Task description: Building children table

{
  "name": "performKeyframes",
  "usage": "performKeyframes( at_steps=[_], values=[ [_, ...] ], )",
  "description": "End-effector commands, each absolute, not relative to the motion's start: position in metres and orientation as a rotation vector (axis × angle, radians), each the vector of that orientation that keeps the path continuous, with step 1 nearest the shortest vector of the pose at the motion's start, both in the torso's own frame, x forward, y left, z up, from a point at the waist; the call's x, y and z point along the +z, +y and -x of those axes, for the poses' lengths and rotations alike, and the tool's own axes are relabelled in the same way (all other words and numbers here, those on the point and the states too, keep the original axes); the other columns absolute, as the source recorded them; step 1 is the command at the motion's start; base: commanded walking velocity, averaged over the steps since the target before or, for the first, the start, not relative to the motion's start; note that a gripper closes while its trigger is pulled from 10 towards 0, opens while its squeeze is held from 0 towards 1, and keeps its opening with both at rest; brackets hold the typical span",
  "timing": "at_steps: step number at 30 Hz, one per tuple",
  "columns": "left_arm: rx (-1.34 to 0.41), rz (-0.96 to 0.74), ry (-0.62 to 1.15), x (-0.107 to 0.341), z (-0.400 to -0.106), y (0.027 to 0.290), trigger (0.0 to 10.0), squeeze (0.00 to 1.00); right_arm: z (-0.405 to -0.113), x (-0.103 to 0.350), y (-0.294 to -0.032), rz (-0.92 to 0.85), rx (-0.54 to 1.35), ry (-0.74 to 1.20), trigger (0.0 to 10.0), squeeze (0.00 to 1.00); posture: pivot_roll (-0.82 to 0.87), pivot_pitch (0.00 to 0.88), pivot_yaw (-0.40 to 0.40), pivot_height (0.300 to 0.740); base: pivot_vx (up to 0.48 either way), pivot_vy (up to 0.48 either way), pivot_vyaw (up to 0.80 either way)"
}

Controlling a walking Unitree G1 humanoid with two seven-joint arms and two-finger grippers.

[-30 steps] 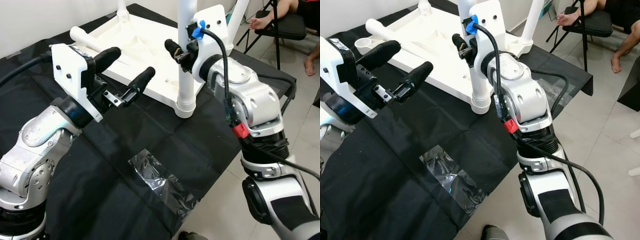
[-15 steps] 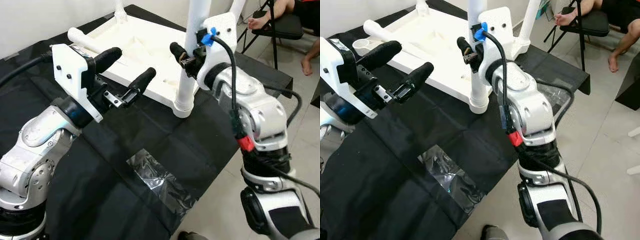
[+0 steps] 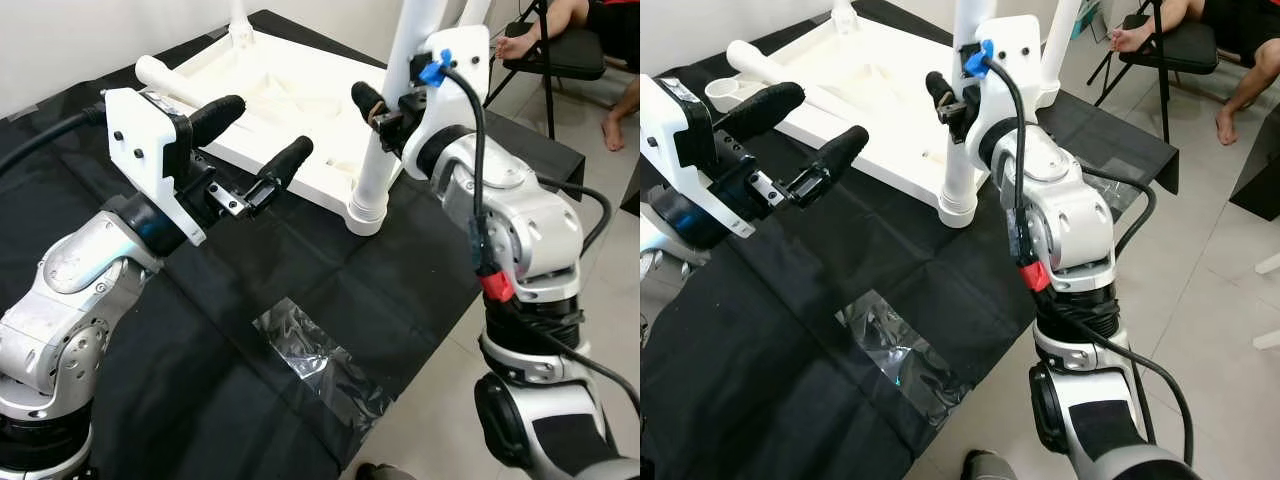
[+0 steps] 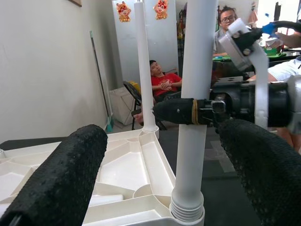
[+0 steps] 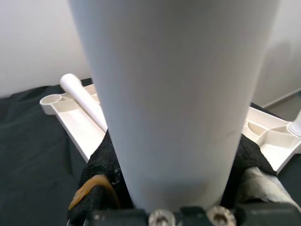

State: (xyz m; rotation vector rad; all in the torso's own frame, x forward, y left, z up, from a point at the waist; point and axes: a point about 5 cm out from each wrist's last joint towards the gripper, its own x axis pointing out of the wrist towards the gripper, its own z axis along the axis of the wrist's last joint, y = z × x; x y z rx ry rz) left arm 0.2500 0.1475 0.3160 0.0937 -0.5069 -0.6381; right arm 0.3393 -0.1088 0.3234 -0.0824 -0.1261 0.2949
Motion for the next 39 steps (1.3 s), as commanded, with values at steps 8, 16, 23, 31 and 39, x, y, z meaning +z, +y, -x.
performKeyframes(
  at_steps=[8,16,23,31,39],
  values=[
    [-0.648,-0.103,-0.512,0.317,-0.248,0.147,10.0,0.00,-0.354,0.263,-0.123,0.059,0.219,0.196,10.0,0.00,-0.03,0.238,-0.012,0.740,0.000,0.000,0.00],
    [-0.651,-0.102,-0.513,0.317,-0.248,0.145,10.0,0.00,-0.356,0.263,-0.124,0.049,0.207,0.209,10.0,0.00,-0.03,0.238,-0.013,0.740,0.000,0.000,0.00],
    [-0.651,-0.102,-0.512,0.318,-0.247,0.145,10.0,0.00,-0.361,0.264,-0.133,0.046,0.160,0.218,10.0,0.00,-0.03,0.242,-0.013,0.740,0.000,0.000,0.00],
    [-0.648,-0.103,-0.511,0.318,-0.247,0.145,10.0,0.00,-0.364,0.266,-0.135,0.051,0.157,0.219,10.0,0.00,-0.02,0.245,-0.015,0.740,0.000,0.000,0.00],
    [-0.637,-0.102,-0.504,0.317,-0.248,0.146,10.0,0.00,-0.367,0.273,-0.137,0.051,0.164,0.185,10.0,0.00,-0.03,0.241,-0.018,0.740,0.000,0.000,0.00]
  ],
)
